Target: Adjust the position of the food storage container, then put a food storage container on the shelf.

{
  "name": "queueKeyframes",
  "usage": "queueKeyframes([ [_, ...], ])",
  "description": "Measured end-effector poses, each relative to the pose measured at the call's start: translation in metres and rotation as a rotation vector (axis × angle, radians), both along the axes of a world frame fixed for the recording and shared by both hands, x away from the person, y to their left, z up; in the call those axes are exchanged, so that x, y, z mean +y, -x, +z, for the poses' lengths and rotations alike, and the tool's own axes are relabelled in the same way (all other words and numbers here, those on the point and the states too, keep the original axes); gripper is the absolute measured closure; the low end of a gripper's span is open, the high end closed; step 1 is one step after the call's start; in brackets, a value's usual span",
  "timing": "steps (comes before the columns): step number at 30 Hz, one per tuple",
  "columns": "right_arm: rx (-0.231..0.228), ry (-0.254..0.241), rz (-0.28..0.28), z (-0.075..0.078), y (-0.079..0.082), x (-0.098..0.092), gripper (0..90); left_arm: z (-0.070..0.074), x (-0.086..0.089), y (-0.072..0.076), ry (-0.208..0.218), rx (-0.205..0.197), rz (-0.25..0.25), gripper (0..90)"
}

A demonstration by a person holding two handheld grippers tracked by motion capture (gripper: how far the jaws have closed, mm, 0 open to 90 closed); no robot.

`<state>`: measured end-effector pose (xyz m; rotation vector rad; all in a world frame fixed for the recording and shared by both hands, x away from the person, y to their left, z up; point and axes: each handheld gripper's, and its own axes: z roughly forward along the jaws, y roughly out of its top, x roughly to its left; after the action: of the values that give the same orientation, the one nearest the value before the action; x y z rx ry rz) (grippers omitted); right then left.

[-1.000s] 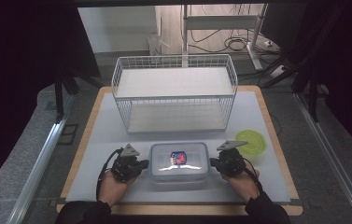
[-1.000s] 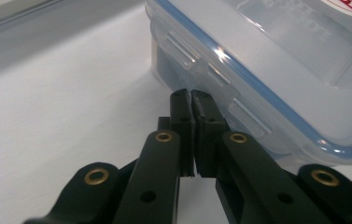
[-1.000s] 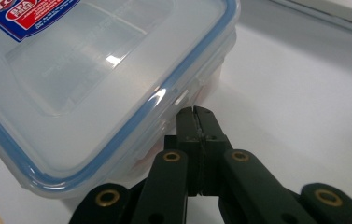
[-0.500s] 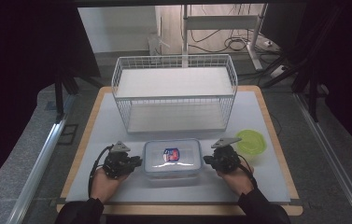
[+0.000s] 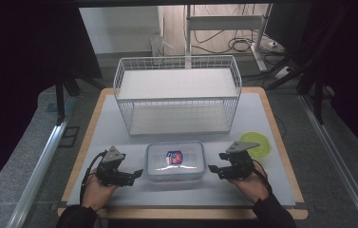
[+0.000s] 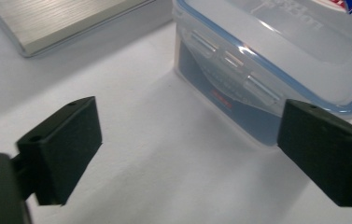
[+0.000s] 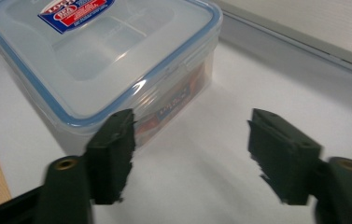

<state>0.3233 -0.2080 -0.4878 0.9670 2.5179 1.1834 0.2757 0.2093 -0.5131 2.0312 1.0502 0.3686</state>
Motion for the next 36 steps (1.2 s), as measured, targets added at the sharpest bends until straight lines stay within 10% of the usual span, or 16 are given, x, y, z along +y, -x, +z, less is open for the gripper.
queueKeyframes([
  [16, -0.006, -0.072, 0.005, 0.007, -0.004, 0.005, 10.2, 0.007, -0.001, -0.003, 0.054, 0.013, -0.04, 3.5],
  [28, 0.099, -0.082, 0.063, 0.003, -0.012, 0.028, 2.3, 0.01, -0.016, -0.019, 0.137, 0.073, -0.135, 0.6],
  [36, 0.211, -0.088, 0.116, -0.005, -0.027, 0.043, 2.7, -0.001, -0.031, -0.038, 0.192, 0.192, -0.21, 0.0],
])
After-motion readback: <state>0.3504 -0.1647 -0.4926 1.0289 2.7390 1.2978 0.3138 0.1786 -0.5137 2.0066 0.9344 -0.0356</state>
